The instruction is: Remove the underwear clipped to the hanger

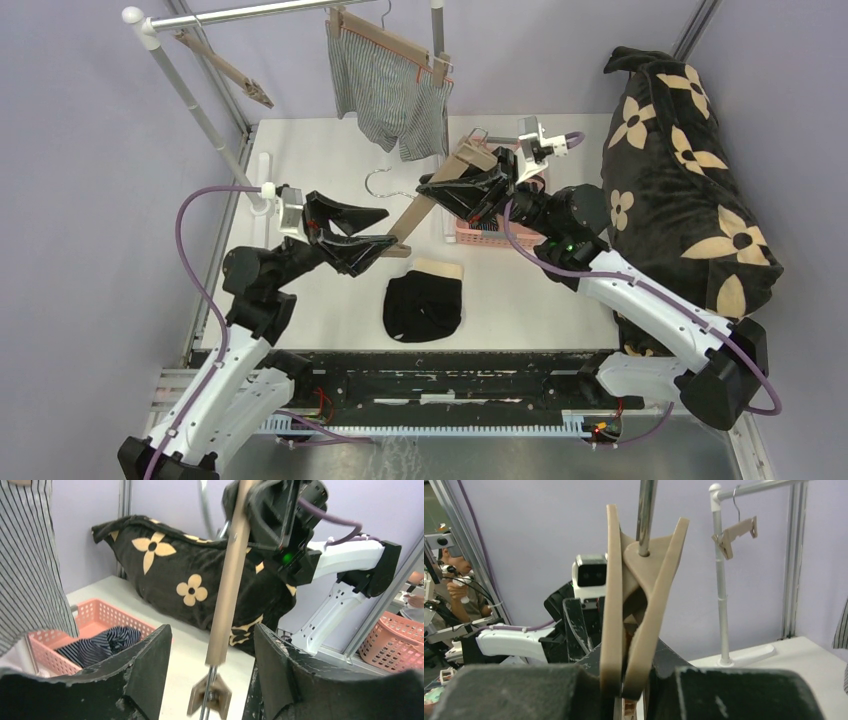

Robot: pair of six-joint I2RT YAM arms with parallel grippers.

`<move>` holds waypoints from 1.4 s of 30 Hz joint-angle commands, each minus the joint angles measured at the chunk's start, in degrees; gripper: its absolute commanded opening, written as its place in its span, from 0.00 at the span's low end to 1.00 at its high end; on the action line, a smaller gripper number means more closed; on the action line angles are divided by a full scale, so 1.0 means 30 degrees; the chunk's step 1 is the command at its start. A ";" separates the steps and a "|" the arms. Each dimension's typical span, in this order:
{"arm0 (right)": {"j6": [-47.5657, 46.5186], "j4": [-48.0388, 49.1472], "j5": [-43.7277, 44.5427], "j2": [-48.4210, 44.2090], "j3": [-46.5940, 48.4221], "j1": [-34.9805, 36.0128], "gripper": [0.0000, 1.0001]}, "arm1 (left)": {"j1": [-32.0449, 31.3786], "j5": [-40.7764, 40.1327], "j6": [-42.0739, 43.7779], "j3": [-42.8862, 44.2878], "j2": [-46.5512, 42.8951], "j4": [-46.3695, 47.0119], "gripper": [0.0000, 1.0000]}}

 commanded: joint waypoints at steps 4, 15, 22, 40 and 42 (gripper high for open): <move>-0.0105 0.0008 -0.0508 0.0074 0.0093 0.0098 0.01 | 0.0055 0.0920 -0.1367 0.1106 0.0775 0.2705 0.72; -0.0054 0.0283 -0.0360 0.0289 0.0285 0.0195 0.01 | 0.0054 0.1436 -0.1903 -0.0254 0.0769 0.3407 0.72; 0.0020 0.0418 -0.0263 0.0382 0.0385 0.0293 0.01 | 0.0035 0.1534 -0.2290 -0.0948 0.1237 0.4207 0.69; -0.0491 0.0150 0.0064 0.0646 0.0681 0.0645 0.01 | -0.0338 0.1885 -0.2330 -0.0938 0.1865 0.4572 0.57; -0.0550 0.0070 0.0134 0.0634 0.0770 0.0643 0.01 | -0.0353 0.1885 -0.2289 -0.1029 0.1816 0.4525 0.55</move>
